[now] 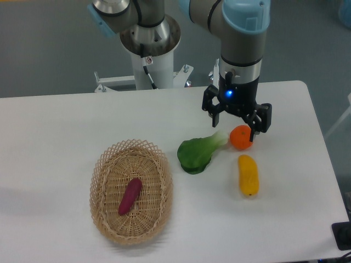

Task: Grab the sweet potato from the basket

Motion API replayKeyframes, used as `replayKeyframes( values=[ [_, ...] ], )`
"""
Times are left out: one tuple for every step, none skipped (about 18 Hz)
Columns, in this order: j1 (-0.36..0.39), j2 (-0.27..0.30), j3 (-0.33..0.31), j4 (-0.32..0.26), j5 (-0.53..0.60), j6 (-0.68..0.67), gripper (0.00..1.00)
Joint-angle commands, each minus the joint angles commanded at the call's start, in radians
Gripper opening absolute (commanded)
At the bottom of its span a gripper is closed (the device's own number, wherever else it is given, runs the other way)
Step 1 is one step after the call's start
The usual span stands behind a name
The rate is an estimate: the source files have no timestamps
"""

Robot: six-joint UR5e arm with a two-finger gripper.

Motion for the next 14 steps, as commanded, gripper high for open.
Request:
replayKeyframes(
  values=[
    [0.0,0.0,0.0,0.0,0.0,0.0,1.0],
    [0.0,0.0,0.003,-0.002,0.0,0.0,1.0],
    [-0.002,0.0,0.009,-0.002,0.0,-0.002,1.0],
    [-0.002,-0.002,0.012,-0.002,0.0,-0.003,1.0],
    [-0.002,-0.002,0.008,-0.002,0.0,-0.006,1.0],
    [-0.002,-0.002,0.003,-0.002,0.0,-0.015,1.0],
    [-0.005,-0.002,0.003,-0.002,0.0,-0.032,1.0],
    [-0.005,-0.002,0.003,-0.002,0.0,-0.043,1.0],
    [-0.006,0.0,0.0,-0.002,0.0,-0.046,1.0],
    [-0.006,0.0,-0.003,-0.003,0.0,-0.046,1.0],
    [-0.008,0.003,-0.011,-0.003,0.0,-0.048,1.0],
    [-0.008,0.006,-0.018,-0.003,0.0,-0.048,1.0],
    [-0.008,0.009,-0.026,-0.003,0.0,-0.048,1.0],
    [-0.009,0.009,-0.028,-0.002,0.0,-0.057,1.0]
  ],
)
